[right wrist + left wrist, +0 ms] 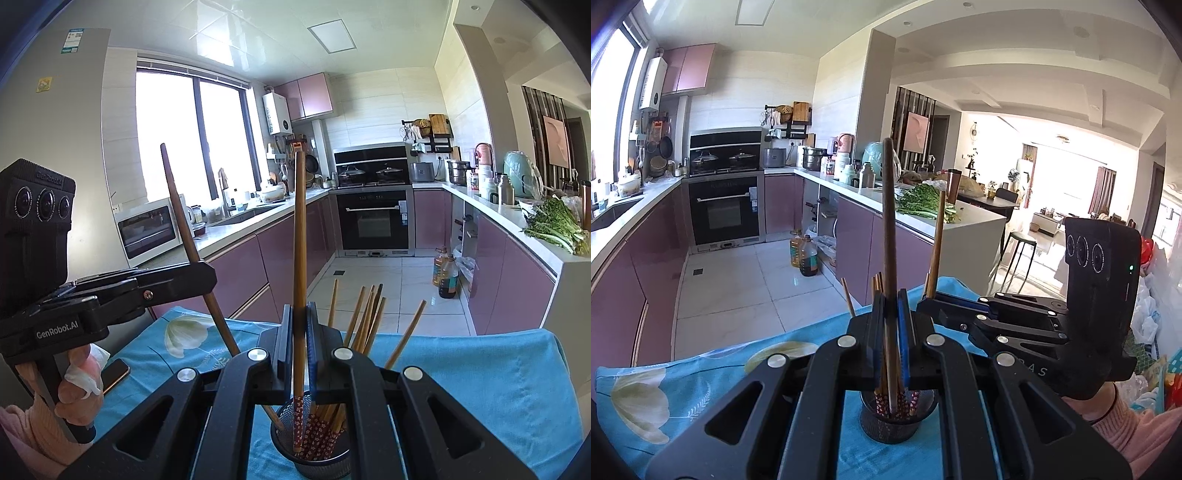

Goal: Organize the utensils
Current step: 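Lower the right gripper's chopstick into the mesh cup while the left gripper lowers its own, then push both chopsticks down into the mesh cup beside the others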

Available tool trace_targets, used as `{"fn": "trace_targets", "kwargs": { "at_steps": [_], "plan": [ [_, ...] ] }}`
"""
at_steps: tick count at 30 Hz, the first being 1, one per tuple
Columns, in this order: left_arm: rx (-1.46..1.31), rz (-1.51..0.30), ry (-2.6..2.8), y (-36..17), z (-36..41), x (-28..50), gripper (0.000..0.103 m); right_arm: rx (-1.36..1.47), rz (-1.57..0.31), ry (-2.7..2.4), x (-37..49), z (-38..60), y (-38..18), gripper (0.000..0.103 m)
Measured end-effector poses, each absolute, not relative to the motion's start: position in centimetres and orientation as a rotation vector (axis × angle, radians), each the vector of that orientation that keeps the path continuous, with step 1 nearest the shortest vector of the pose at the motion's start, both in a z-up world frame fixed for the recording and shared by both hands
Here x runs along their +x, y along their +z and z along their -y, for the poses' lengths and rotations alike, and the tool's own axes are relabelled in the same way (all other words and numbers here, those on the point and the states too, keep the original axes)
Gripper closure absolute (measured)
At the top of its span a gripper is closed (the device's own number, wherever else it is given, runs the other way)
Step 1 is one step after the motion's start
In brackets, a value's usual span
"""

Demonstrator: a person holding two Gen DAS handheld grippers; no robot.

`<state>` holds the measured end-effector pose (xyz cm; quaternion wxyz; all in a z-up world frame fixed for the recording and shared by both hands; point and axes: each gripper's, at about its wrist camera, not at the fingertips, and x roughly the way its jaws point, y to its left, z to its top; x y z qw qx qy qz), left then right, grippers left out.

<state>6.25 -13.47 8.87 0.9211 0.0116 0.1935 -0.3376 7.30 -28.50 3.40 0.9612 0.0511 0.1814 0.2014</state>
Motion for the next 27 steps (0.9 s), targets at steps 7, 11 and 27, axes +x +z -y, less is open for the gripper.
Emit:
{"fn": "trace_targets", "kwargs": {
  "at_steps": [7,11,27],
  "plan": [
    [0.028,-0.433,-0.689,8.2,14.2,7.3,0.095,0.109,-0.39,0.405,7.7,28.6,2.8,0.097],
    [0.028,-0.46,-0.686,7.6,14.5,7.5,0.095,0.113,-0.396,0.402,7.9,28.7,2.7,0.097],
    [0.048,-0.5,-0.682,7.4,14.7,8.3,0.095,0.125,-0.429,0.387,9.1,28.9,1.7,0.097]
  ]
}}
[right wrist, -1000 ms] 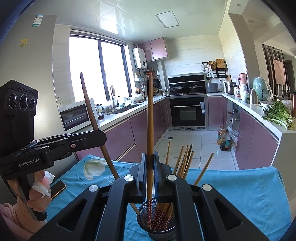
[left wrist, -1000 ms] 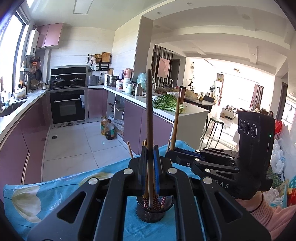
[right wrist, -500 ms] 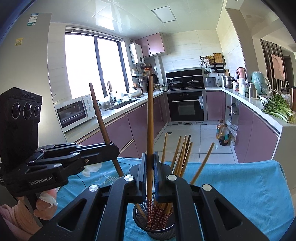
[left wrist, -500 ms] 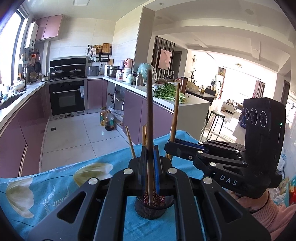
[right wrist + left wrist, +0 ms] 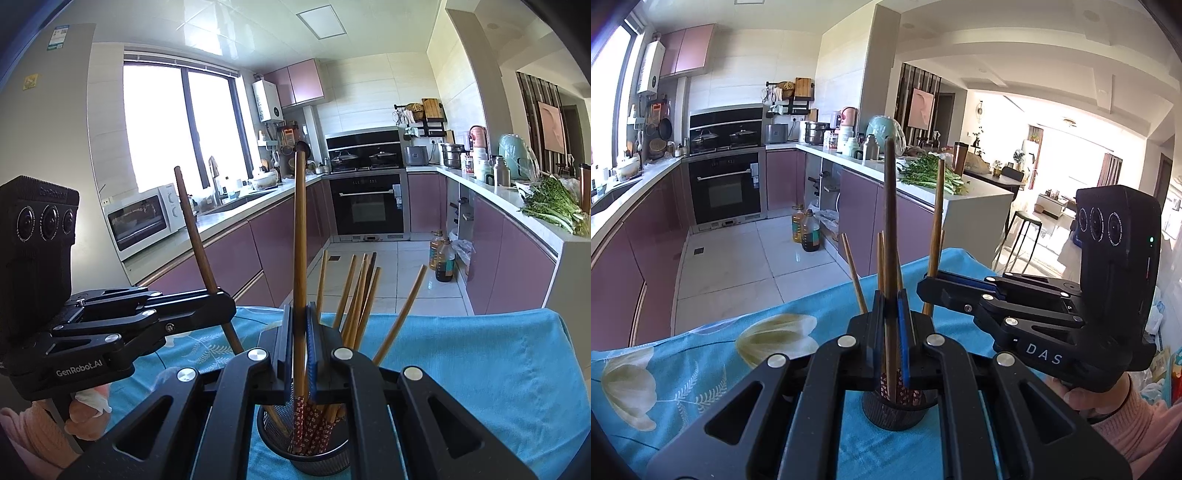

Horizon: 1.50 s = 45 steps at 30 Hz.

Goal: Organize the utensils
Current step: 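Push both chopsticks down into the mesh cup beside the others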

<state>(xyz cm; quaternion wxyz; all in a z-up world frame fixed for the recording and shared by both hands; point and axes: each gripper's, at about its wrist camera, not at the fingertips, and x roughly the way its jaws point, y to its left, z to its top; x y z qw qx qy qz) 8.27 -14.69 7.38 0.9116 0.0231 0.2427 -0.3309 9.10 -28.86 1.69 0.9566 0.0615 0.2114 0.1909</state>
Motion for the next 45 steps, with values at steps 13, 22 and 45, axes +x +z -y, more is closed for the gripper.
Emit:
{"fn": "trace_targets", "kwargs": {
  "at_steps": [13,22,45],
  "plan": [
    [0.072,-0.544,-0.674,6.8,15.4,8.8,0.095,0.148,-0.47,0.382,10.2,29.4,0.4,0.097],
    [0.089,-0.574,-0.672,6.1,15.6,9.4,0.095,0.16,-0.501,0.384,10.5,29.5,-0.6,0.097],
    [0.078,-0.625,-0.672,4.3,16.0,11.0,0.095,0.177,-0.533,0.378,11.1,30.1,-2.0,0.097]
  ]
}}
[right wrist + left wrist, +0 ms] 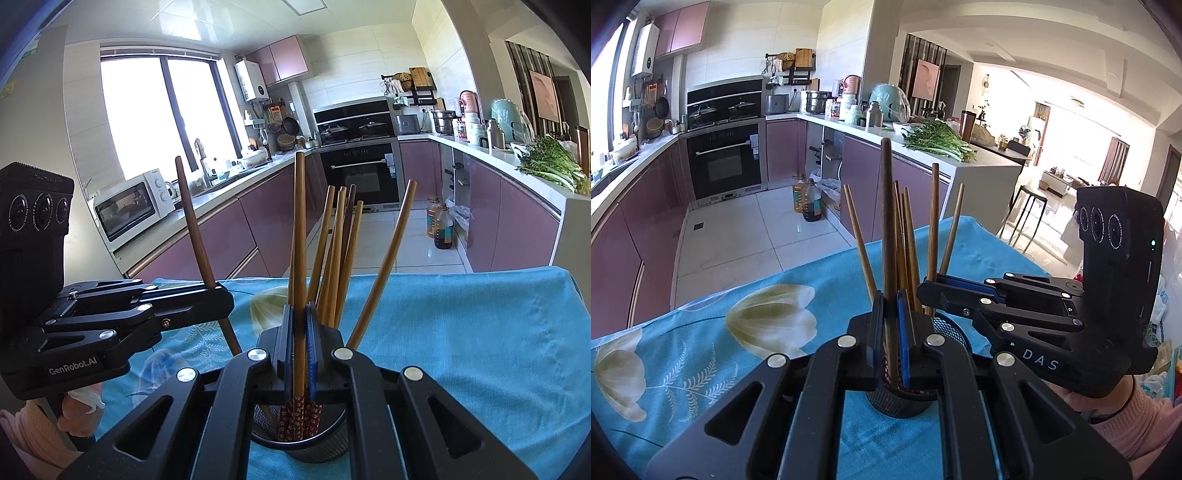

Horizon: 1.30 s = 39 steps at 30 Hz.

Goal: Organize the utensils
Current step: 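Push both chopsticks down into the mesh cup beside the others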

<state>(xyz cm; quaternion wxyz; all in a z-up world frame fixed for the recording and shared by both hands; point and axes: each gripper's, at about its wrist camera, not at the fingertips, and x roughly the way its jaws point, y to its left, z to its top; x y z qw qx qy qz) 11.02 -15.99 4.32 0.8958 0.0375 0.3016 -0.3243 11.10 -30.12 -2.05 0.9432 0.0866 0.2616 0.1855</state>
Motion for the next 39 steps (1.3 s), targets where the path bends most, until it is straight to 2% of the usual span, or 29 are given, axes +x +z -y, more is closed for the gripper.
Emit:
{"fn": "trace_targets", "kwargs": {
  "at_steps": [39],
  "plan": [
    [0.063,-0.674,-0.638,2.0,17.4,15.2,0.095,0.197,-0.561,0.371,12.1,30.5,-3.1,0.097]
  ]
}}
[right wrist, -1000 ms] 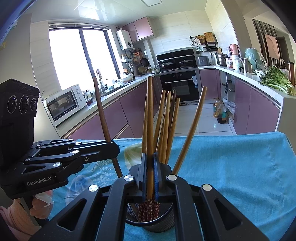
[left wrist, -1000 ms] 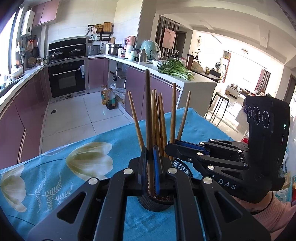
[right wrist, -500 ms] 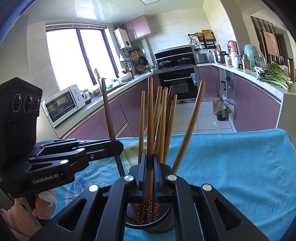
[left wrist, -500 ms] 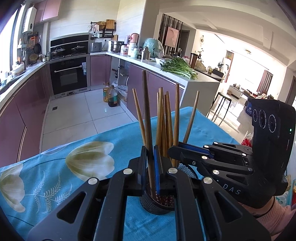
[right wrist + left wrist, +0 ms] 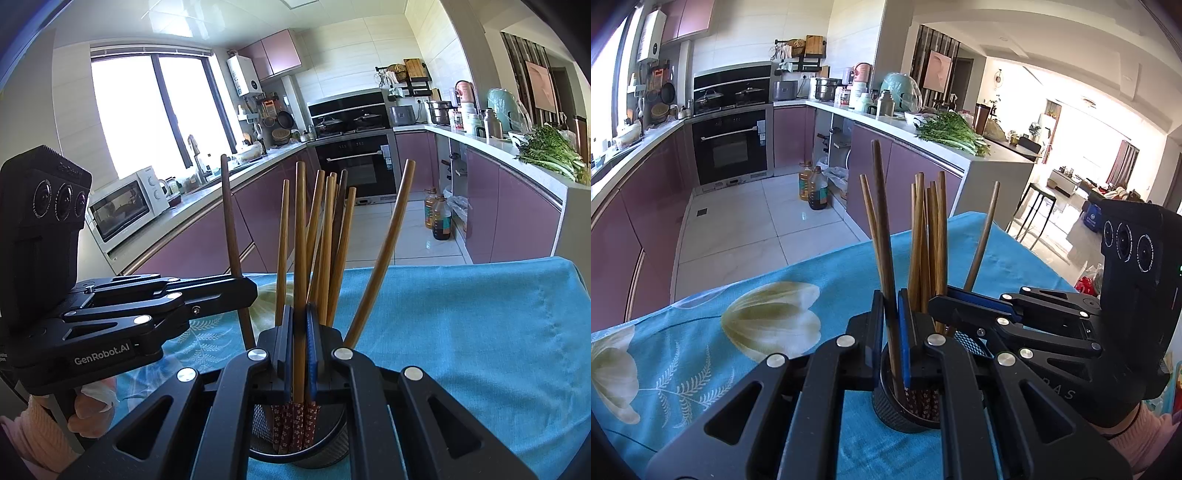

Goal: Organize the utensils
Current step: 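Push both chopsticks down into the mesh cup beside the others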

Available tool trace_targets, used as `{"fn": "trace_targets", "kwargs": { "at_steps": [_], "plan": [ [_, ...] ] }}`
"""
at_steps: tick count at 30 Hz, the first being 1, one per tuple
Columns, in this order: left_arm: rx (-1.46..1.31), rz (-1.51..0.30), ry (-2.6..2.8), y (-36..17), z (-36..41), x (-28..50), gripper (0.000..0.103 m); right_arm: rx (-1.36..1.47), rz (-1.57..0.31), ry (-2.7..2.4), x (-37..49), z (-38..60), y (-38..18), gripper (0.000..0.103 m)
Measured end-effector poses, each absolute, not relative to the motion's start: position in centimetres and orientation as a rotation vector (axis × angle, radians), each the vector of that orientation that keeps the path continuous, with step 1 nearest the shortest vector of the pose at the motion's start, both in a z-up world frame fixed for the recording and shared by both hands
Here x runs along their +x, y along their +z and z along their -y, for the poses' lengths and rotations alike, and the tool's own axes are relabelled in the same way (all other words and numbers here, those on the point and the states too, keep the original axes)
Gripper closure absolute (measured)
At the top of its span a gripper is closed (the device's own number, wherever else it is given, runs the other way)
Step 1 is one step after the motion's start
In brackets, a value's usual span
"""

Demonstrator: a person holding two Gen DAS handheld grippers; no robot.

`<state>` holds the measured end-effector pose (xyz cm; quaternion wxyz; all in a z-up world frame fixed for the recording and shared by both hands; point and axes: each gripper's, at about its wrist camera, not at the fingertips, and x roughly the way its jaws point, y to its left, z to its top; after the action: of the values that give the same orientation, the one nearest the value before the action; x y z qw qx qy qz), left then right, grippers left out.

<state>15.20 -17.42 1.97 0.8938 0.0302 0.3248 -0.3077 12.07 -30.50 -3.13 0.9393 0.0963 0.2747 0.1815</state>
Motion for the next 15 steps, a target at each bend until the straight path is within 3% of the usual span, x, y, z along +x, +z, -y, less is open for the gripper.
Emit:
{"fn": "trace_targets", "kwargs": {
  "at_steps": [15],
  "plan": [
    [0.043,-0.714,-0.644,0.4,17.8,16.3,0.094,0.197,-0.558,0.37,12.1,30.6,-3.3,0.096]
  ]
}}
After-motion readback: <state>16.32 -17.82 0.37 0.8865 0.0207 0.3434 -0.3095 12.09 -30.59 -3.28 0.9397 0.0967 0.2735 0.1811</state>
